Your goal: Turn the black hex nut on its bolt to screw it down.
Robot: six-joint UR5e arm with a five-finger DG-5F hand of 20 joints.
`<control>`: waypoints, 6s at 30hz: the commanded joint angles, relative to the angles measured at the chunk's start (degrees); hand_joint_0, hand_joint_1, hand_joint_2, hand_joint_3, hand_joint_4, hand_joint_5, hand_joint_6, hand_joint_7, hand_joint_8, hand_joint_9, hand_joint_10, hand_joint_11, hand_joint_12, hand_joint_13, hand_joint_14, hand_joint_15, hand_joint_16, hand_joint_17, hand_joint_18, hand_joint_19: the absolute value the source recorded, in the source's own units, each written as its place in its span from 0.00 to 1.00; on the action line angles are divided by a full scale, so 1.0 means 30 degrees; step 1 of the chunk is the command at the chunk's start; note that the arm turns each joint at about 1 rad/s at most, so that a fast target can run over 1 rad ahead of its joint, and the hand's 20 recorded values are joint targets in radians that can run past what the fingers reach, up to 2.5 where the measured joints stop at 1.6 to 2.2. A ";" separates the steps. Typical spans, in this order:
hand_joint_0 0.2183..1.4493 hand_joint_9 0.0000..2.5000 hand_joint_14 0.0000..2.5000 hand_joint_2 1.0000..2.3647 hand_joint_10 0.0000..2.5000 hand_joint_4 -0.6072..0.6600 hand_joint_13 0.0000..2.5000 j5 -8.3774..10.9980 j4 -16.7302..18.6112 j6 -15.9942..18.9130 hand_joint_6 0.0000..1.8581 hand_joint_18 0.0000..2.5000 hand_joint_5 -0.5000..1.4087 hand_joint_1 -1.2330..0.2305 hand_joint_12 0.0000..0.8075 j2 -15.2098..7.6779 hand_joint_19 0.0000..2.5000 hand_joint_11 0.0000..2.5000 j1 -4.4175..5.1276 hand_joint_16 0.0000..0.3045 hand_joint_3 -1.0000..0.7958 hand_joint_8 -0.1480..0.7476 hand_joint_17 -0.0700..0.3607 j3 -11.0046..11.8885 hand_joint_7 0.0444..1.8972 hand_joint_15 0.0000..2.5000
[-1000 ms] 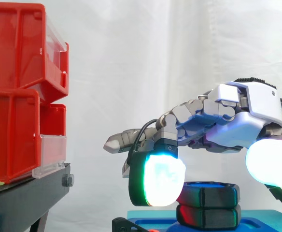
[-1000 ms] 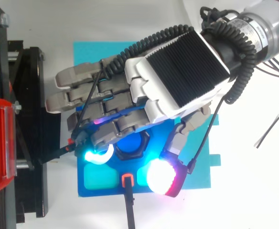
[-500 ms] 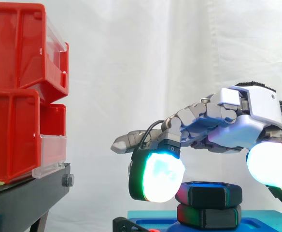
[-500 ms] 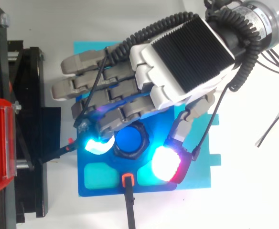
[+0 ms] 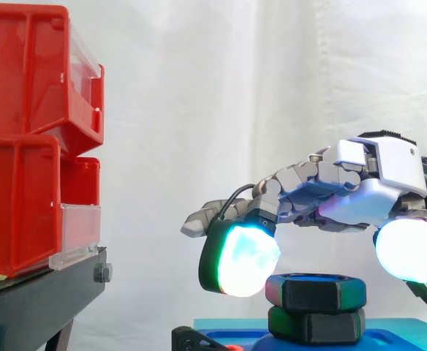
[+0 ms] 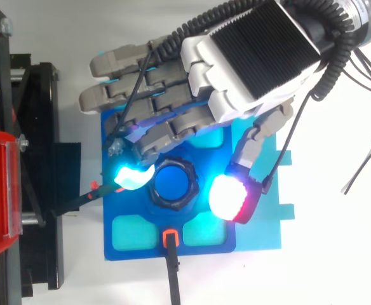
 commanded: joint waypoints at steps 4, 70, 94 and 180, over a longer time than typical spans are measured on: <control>0.18 0.19 0.00 0.00 0.00 0.71 0.11 -0.0200 0.0000 -0.0001 0.36 0.00 0.17 0.54 0.45 0.0002 0.05 0.19 -0.0158 0.14 0.28 0.54 0.39 0.0003 0.42 0.03; 0.24 0.13 0.00 0.00 0.00 0.63 0.05 0.1148 0.1582 0.0117 0.27 0.00 0.15 0.30 0.43 0.0002 0.04 0.15 0.1454 0.14 0.28 0.47 0.39 -0.0554 0.45 0.02; 0.18 0.15 0.00 0.00 0.00 0.68 0.06 0.1089 0.0996 -0.0323 0.27 0.00 0.16 0.50 0.45 0.0002 0.04 0.14 0.1248 0.15 0.28 0.51 0.39 -0.0554 0.44 0.01; 0.11 0.16 0.00 0.00 0.00 0.69 0.08 0.0855 -0.1640 -0.1143 0.27 0.00 0.15 0.47 0.51 0.0031 0.03 0.15 0.0868 0.17 0.28 0.55 0.44 0.0911 0.43 0.01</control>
